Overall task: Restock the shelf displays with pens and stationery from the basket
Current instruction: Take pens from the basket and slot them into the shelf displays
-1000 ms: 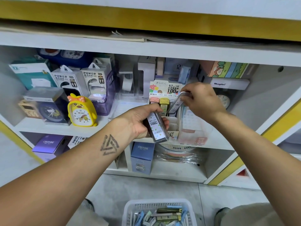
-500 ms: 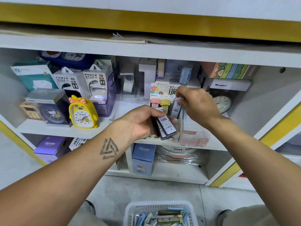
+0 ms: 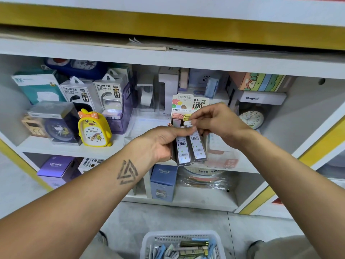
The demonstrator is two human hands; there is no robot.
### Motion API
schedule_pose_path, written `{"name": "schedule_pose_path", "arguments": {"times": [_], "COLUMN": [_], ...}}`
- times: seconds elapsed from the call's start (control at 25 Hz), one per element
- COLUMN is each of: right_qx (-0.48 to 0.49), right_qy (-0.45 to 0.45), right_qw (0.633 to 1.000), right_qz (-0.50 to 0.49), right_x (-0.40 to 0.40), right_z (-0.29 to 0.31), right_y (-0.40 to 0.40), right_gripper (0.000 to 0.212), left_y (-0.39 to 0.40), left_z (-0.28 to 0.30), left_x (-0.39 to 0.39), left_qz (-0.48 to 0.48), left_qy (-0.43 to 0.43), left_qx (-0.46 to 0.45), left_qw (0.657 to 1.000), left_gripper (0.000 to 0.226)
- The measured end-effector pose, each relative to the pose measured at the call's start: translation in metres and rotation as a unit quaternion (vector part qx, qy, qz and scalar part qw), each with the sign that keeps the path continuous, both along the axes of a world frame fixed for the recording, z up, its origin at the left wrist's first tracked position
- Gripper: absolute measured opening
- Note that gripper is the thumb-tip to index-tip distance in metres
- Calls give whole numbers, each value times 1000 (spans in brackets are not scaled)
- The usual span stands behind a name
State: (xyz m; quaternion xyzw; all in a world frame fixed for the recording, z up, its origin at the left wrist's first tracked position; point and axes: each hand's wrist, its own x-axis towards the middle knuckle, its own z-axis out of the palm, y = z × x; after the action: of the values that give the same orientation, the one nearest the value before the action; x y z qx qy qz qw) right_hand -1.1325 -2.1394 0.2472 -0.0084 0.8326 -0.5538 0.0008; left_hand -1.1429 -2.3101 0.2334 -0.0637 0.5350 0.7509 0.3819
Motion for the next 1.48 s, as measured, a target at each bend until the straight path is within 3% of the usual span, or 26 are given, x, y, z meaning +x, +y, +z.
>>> {"name": "schedule_pose_path", "arguments": {"times": [0.16,0.28,0.48,0.8,0.88,0.96,1.04,1.16,1.28,1.48], "right_qx": [0,97,319,422,385,230,110,45,6,114], "right_qy": [68,162,265,253,239,158,63,28,72,145], "right_qw": [993,974,905,869,889,958,991,998,992,975], "right_qz": [-94,-126,-93,-61,-75,-63,-28,-44,-107,-122], "right_x": [-2,-4,-4,-3,-3,-2,0,0,-3,-1], "right_z": [10,11,0,-12,-10,-6,-5,-4,7,6], "right_y": [17,27,22,19,14,5,-4,-3,15,37], "right_gripper": [8,7,13,19,20,17,17,10,11,19], "left_y": [-4,-8,-5,-6,-5,-3,-3,-5,-12,-18], "left_z": [5,4,2,2,1,1,2,4,2,-1], "left_x": [-3,-6,-7,-8,-6,-4,-3,-4,-9,-11], "left_qz": [28,66,82,62,49,35,28,38,73,99], "left_qy": [-5,-26,-21,-11,1,13,18,19,27,32], "left_qx": [-6,-34,-65,-64,-64,-63,-56,-49,-64,-98], "left_qw": [1000,997,994,996,997,997,998,998,995,990], "left_gripper": [37,53,38,24,27,25,23,24,35,38]}}
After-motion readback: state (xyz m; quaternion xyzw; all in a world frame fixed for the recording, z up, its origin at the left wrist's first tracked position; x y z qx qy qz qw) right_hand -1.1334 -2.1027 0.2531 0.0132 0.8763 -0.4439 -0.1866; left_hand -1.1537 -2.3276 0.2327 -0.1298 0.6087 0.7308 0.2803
